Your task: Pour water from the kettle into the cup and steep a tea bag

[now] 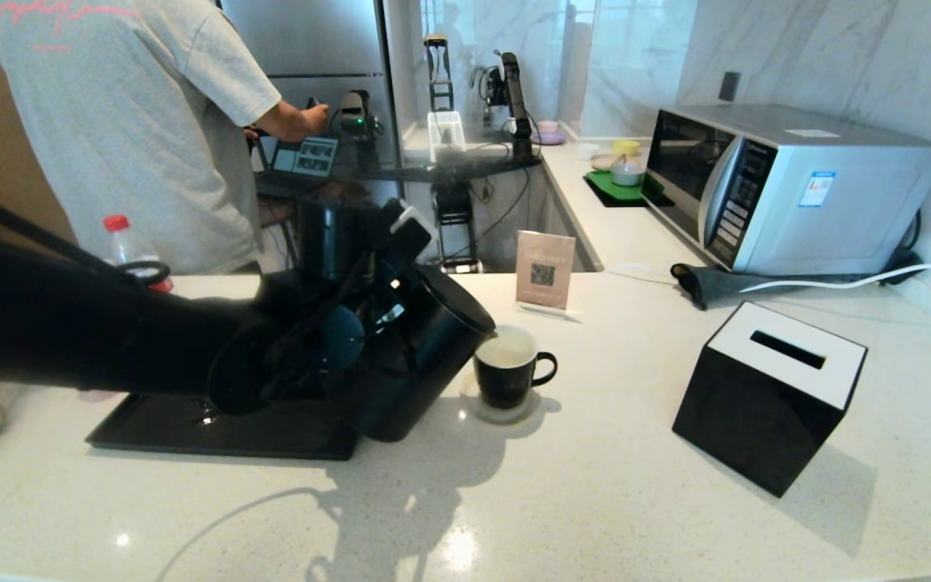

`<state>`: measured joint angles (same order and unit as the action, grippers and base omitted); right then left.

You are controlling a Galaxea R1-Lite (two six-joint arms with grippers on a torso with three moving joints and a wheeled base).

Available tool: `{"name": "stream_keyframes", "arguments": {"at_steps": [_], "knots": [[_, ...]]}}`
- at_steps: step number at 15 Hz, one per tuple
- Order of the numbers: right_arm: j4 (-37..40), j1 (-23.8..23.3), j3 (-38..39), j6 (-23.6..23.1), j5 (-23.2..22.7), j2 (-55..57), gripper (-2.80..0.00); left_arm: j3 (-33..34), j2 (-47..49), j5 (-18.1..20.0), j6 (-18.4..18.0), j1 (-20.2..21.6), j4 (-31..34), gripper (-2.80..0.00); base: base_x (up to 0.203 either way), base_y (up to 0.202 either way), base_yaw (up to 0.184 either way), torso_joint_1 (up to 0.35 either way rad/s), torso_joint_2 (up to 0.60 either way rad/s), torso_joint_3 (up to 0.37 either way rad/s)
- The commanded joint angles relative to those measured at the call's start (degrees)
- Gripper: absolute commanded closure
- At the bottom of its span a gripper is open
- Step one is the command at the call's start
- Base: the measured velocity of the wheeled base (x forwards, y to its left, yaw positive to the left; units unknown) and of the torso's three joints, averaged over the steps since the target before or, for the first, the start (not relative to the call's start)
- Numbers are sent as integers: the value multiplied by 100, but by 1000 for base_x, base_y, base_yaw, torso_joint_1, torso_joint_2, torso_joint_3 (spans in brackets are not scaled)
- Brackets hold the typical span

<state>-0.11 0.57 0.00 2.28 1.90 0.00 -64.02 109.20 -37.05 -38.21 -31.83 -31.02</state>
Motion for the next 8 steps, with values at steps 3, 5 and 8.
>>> {"name": "stream_keyframes", "arguments": {"at_steps": [3, 5, 8], "knots": [[-5, 3, 0, 1, 3, 0, 0, 22, -22, -31, -20, -59, -18, 0, 0, 0, 0, 0, 0, 0], [-4, 2, 0, 2, 3, 0, 0, 39, -22, -31, -20, -60, -18, 0, 0, 0, 0, 0, 0, 0], [-5, -4, 0, 1, 3, 0, 0, 57, -31, -31, -20, -51, -18, 0, 0, 0, 0, 0, 0, 0]]}}
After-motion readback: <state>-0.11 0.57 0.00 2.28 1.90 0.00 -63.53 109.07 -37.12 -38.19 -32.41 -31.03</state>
